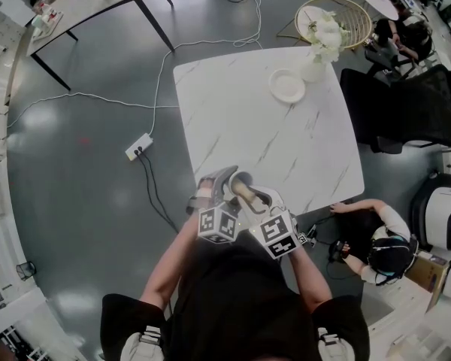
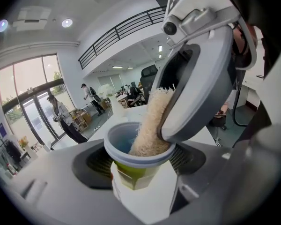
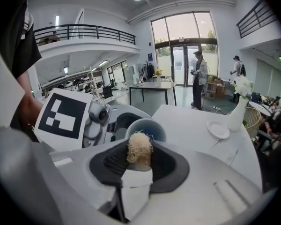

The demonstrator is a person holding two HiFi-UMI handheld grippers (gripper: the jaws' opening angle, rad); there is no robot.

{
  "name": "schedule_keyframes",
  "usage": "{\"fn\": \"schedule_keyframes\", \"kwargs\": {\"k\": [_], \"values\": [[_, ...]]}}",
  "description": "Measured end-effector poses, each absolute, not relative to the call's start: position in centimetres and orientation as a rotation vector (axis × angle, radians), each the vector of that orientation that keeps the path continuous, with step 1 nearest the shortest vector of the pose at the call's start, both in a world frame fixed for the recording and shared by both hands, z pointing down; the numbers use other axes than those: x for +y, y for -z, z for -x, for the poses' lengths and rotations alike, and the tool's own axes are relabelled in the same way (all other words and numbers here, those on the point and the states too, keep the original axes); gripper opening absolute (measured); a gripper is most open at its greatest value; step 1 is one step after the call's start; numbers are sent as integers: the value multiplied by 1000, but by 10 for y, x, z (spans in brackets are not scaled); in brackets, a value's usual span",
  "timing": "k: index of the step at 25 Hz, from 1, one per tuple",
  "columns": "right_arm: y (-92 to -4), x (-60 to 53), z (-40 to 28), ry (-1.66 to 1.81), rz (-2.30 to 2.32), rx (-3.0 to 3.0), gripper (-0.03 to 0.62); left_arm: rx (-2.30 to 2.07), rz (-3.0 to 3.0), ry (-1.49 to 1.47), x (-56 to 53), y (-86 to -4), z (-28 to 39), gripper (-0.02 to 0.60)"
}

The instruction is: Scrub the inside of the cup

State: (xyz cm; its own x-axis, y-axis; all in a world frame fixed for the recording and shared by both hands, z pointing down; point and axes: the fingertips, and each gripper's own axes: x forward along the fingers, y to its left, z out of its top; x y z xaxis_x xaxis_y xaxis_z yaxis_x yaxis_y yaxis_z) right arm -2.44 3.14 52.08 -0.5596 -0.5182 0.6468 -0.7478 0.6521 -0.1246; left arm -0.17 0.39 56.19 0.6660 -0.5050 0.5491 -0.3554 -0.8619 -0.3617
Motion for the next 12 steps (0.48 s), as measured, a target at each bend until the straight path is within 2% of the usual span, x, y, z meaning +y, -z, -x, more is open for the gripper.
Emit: {"fn": "schedule_keyframes", "kwargs": {"k": [12], "values": [[-528, 25, 0, -618, -1064, -2262, 109, 716, 2745, 963, 8, -578, 0, 360]]}}
